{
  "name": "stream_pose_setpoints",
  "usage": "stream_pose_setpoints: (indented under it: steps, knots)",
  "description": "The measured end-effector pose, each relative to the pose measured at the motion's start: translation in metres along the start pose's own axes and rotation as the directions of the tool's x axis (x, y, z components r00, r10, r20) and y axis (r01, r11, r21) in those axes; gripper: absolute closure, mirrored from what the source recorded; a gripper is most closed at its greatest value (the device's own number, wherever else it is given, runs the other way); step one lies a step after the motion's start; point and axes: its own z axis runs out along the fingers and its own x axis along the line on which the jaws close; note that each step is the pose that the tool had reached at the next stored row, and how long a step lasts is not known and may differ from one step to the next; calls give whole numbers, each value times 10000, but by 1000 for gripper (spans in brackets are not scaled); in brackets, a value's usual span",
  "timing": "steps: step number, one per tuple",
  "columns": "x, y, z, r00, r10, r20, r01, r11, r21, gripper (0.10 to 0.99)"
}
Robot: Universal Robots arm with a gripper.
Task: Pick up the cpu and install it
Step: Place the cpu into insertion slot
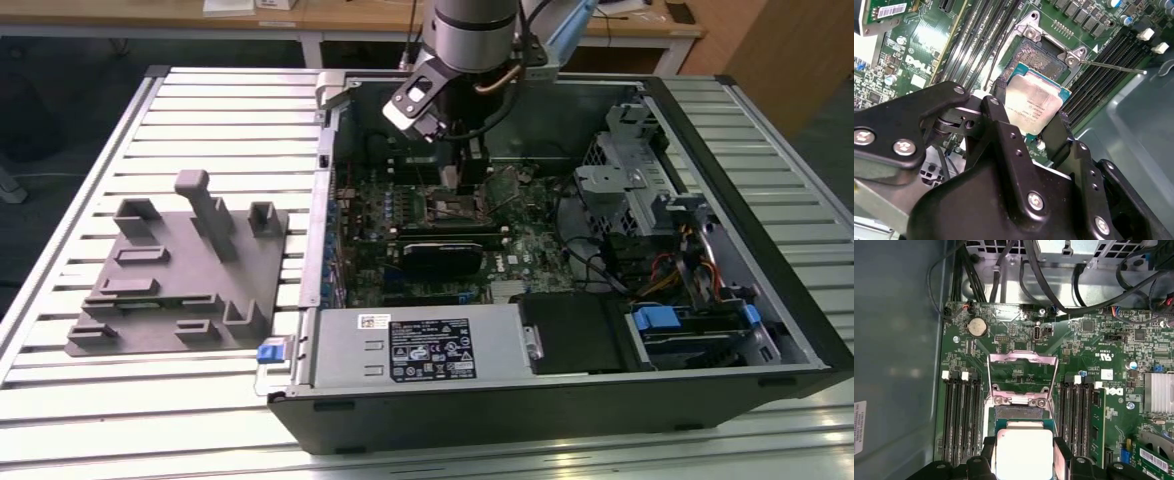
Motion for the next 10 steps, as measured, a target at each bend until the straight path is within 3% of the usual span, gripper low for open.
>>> stream_pose_setpoints:
  steps: [10]
  knots:
    - [-1,-10,88,9999,139,10,-139,9999,-4,545]
